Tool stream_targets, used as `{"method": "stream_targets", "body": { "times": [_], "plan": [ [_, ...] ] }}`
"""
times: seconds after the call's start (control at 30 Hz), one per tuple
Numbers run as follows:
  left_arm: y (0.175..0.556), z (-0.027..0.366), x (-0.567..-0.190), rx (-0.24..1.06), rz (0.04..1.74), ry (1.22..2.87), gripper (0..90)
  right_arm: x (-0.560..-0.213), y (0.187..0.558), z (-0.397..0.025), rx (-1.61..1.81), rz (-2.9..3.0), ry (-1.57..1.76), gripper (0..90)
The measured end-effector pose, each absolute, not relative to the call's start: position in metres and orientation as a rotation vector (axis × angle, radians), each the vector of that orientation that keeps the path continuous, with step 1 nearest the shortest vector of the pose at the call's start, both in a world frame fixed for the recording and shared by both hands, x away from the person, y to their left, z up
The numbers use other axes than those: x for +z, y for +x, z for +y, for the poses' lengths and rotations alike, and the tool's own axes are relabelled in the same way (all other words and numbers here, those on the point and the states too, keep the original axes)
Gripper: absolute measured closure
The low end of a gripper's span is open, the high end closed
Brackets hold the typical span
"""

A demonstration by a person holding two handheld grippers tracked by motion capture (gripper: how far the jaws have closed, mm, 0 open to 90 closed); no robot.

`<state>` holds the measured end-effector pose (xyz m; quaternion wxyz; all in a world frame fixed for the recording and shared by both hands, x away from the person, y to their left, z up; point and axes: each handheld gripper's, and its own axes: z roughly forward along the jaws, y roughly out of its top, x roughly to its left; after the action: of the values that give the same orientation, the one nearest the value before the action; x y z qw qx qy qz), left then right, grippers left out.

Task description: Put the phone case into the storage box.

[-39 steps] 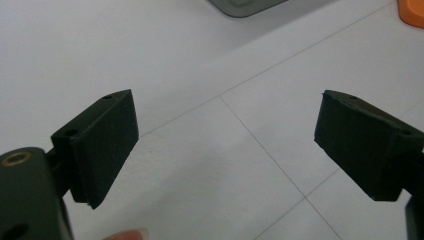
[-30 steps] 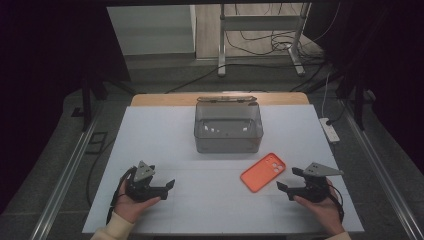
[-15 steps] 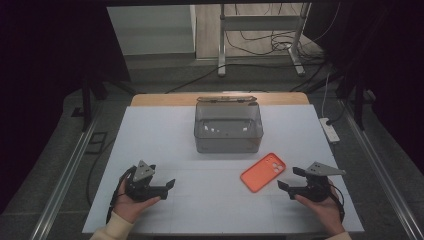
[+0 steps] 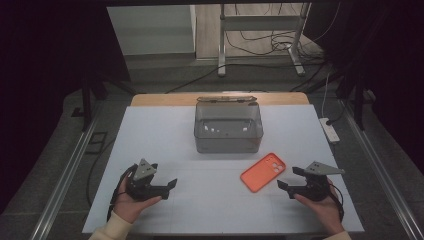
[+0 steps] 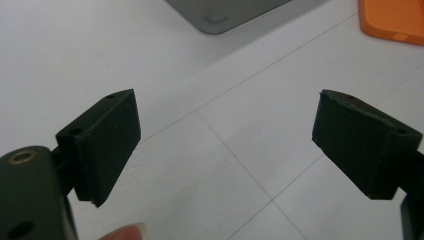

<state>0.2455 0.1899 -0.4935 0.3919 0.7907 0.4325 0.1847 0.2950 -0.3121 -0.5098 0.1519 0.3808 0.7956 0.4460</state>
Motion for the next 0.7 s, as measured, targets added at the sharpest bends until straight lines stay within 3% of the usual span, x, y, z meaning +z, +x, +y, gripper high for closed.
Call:
{"method": "stream_targets", "body": {
  "times": [0.7],
  "plan": [
    [0.259,0.163,-0.471,0.414,1.030,2.069,12.6,-0.509,0.296,-0.310,1.281,2.298,1.070,16.2]
  ]
}}
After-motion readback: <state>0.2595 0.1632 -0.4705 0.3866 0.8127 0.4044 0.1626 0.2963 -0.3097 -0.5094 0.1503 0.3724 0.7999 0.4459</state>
